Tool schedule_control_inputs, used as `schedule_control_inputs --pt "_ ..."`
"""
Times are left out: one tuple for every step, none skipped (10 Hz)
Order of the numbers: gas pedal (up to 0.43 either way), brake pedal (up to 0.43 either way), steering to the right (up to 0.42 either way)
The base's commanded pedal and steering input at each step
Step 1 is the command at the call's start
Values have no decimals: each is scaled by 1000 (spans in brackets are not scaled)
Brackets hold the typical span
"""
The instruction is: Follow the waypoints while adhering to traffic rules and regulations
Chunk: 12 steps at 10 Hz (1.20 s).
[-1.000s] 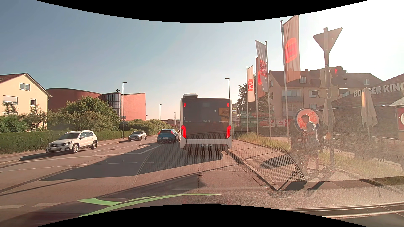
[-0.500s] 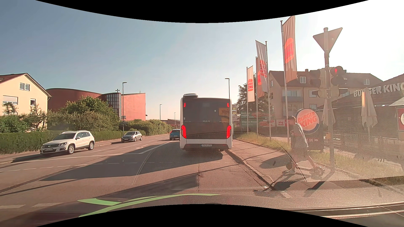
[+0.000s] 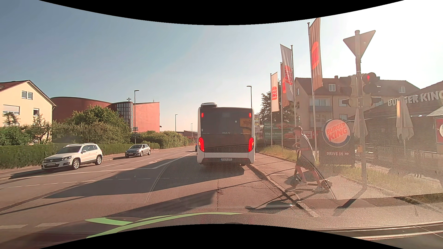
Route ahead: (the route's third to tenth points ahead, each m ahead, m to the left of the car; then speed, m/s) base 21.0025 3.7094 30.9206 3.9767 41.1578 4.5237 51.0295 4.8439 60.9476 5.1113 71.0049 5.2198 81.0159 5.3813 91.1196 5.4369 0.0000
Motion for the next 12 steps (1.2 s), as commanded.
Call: schedule_control_inputs --pt "0 183 4" --pt "0 183 4" --pt "0 183 4" --pt "0 183 4" --pt "0 183 4" --pt "0 183 4" --pt "0 183 4" --pt "0 183 4" --pt "0 183 4" --pt "0 177 4" --pt "0 177 5" --pt "0 171 5"
